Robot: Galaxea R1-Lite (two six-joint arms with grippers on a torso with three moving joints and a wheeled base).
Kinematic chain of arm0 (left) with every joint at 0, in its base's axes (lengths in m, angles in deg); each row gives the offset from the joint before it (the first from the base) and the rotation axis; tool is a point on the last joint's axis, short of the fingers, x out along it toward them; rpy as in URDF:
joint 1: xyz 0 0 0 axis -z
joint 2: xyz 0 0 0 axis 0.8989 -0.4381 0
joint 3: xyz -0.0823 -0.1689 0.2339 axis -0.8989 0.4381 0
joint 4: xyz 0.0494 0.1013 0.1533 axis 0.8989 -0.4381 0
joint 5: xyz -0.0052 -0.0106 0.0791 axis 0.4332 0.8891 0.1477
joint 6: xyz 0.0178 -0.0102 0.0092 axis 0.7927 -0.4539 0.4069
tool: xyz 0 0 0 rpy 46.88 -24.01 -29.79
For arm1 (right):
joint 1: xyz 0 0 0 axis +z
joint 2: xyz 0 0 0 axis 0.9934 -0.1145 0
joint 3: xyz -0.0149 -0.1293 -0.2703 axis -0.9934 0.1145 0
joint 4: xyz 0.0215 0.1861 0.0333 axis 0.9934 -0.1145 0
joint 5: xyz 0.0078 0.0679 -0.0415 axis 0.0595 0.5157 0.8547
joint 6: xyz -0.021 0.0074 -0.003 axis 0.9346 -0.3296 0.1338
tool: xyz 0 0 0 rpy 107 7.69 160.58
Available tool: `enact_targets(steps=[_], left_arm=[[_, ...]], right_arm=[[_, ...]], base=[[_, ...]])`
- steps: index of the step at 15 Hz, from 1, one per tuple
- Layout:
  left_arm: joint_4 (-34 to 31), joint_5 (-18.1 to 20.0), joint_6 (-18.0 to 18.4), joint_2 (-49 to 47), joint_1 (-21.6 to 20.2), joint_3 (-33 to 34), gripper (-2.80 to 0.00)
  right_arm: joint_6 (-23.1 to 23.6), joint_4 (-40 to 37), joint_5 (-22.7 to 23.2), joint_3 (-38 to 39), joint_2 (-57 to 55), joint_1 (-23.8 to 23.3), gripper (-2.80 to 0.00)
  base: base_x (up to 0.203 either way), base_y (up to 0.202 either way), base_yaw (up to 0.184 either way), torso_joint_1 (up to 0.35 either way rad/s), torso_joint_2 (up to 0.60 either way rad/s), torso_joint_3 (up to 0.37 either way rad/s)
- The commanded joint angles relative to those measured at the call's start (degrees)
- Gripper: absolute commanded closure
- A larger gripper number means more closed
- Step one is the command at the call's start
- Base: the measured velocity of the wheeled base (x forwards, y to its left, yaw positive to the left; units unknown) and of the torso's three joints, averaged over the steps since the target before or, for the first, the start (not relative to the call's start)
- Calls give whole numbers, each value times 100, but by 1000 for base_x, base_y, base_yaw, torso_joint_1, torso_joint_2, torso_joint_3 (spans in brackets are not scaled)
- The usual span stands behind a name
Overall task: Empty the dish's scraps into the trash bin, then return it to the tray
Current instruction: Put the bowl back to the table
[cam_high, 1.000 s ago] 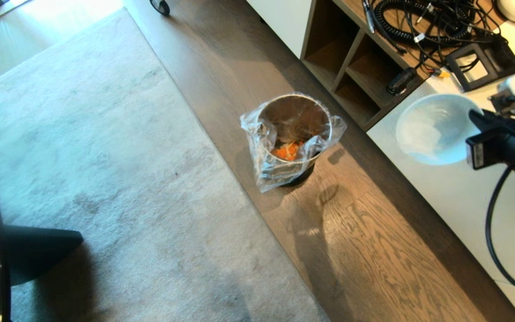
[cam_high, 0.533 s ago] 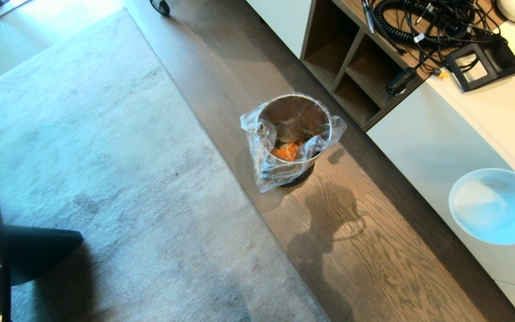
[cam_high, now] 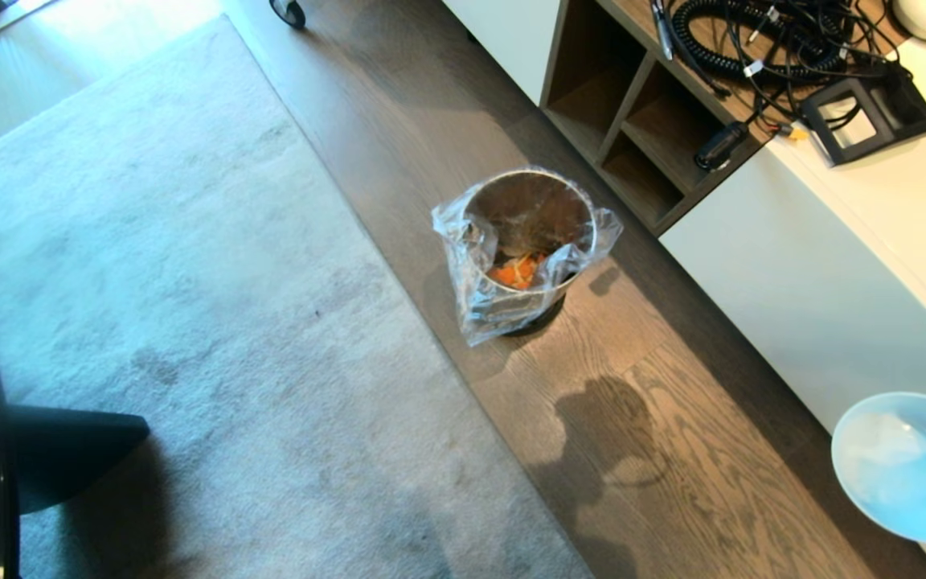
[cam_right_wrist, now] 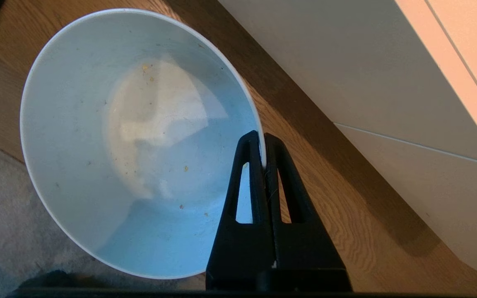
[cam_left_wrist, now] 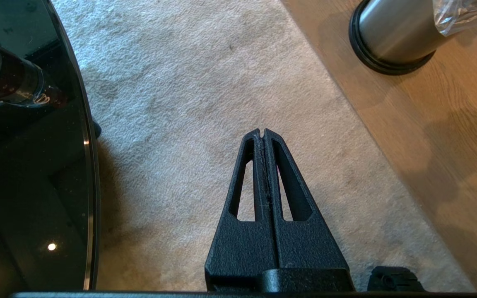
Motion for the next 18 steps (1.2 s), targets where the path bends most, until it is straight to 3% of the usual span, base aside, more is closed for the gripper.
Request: enact_targets(steps=[1, 3, 6, 10, 13, 18], left_arm=[[1, -3, -4, 2, 0, 0, 0], [1, -3, -4, 2, 0, 0, 0], [1, -3, -4, 2, 0, 0, 0], [1, -3, -4, 2, 0, 0, 0], [1, -3, -4, 2, 0, 0, 0], [1, -3, -4, 2, 0, 0, 0]], right_arm=[[159, 3, 73, 468, 669, -135, 0], [473, -270, 181, 713, 1280, -306, 0], [677, -1268, 402, 778, 2155, -617, 0], [761, -2007, 1348, 764, 3239, -889, 0], [970, -2492, 1657, 793, 3552, -1029, 0], [882, -2475, 1666, 793, 3543, -666, 0]], base=[[0, 0, 0, 0, 0, 0], [0, 0, 0, 0, 0, 0], [0, 0, 0, 0, 0, 0], [0, 0, 0, 0, 0, 0], [0, 0, 0, 0, 0, 0], [0, 0, 0, 0, 0, 0]])
